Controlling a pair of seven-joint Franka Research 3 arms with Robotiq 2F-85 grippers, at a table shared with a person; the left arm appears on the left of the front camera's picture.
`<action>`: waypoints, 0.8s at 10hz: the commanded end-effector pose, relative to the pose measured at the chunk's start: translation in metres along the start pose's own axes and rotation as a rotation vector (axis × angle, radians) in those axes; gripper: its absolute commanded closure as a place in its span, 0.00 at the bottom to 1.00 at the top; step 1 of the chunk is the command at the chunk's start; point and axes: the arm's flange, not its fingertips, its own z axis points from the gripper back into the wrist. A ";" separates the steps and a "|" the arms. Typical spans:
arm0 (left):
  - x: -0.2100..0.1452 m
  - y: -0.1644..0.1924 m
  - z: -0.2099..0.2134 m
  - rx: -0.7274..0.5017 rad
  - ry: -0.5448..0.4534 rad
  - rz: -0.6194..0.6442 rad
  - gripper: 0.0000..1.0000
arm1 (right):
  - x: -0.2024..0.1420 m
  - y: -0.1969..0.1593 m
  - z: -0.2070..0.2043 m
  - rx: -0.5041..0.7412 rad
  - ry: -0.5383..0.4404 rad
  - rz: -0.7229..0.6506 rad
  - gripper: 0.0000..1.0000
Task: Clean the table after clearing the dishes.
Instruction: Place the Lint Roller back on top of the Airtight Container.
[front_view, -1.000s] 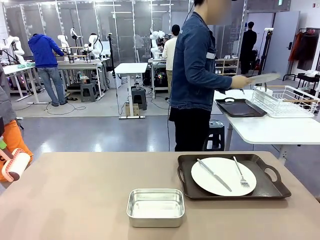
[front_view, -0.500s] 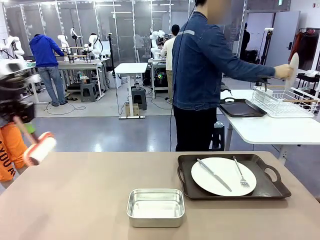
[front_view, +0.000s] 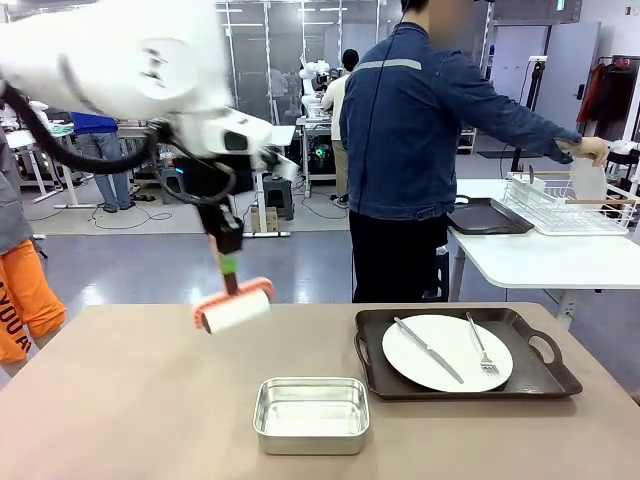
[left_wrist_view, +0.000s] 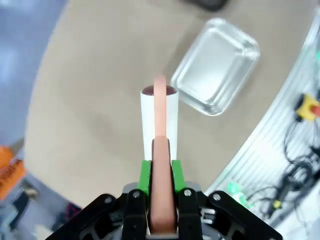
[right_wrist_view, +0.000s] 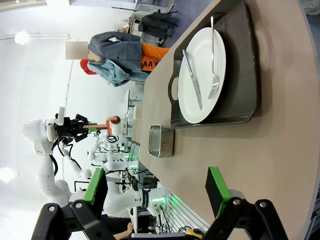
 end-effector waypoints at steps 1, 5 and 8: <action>0.016 -0.012 -0.009 0.010 0.044 -0.211 0.79 | -0.001 0.003 0.001 0.002 -0.003 0.000 0.00; 0.030 -0.031 -0.023 -0.025 0.031 -0.195 0.79 | -0.001 0.003 0.001 0.002 -0.003 0.000 0.00; 0.032 -0.031 -0.025 -0.025 0.026 -0.219 0.79 | -0.001 0.003 0.001 0.002 -0.003 0.000 0.00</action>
